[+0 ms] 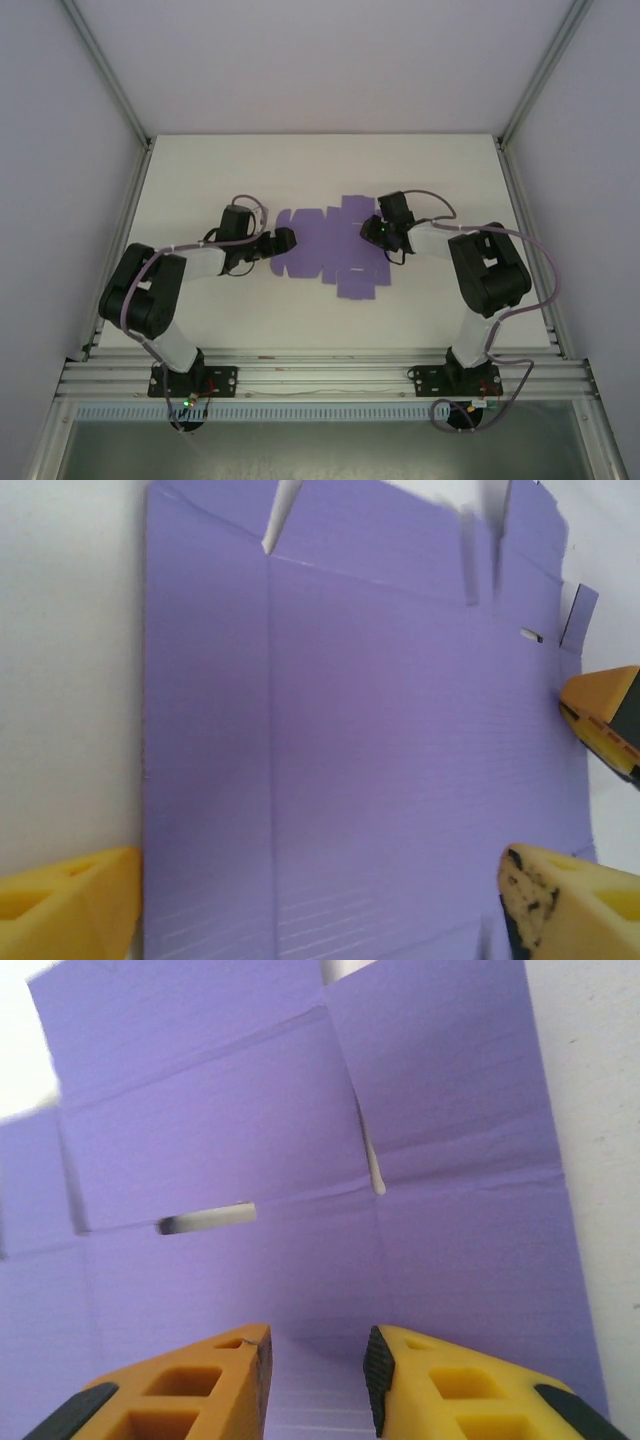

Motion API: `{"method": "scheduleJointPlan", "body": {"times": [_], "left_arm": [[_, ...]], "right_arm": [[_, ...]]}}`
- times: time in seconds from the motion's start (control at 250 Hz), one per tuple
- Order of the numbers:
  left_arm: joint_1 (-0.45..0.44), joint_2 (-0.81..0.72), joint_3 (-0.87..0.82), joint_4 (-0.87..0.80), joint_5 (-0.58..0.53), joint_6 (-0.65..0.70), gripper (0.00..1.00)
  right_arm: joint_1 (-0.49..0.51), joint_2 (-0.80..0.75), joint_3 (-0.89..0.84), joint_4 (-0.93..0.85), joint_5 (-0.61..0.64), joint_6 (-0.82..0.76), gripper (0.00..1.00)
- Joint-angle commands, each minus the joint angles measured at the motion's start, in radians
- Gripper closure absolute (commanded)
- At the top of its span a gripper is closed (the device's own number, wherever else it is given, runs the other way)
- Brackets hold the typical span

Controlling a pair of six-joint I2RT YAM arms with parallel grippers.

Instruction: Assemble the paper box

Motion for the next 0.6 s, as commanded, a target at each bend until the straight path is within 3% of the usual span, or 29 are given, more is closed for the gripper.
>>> {"method": "scheduleJointPlan", "body": {"times": [0.0,0.12,0.316,0.476,0.532,0.596], "left_arm": [[-0.024,0.080,0.032,0.066,0.203,-0.046,0.15],[-0.025,0.076,0.032,0.145,0.271,-0.083,0.18],[-0.025,-0.009,0.011,0.196,0.275,-0.102,0.20],[-0.025,-0.095,-0.040,0.334,0.293,-0.140,0.20],[-0.028,-0.106,-0.030,0.289,0.267,-0.114,0.20],[-0.030,-0.102,0.023,0.095,0.175,-0.049,0.21]], "right_arm": [[0.001,0.093,-0.082,-0.134,-0.022,-0.008,0.65],[0.000,0.091,-0.084,-0.131,-0.026,-0.029,0.65],[0.000,0.082,-0.082,-0.164,0.009,-0.068,0.65],[0.001,0.079,-0.089,-0.140,0.005,-0.066,0.65],[0.001,0.083,-0.087,-0.131,-0.004,-0.062,0.65],[0.000,0.089,-0.078,-0.130,-0.008,-0.060,0.65]]}}
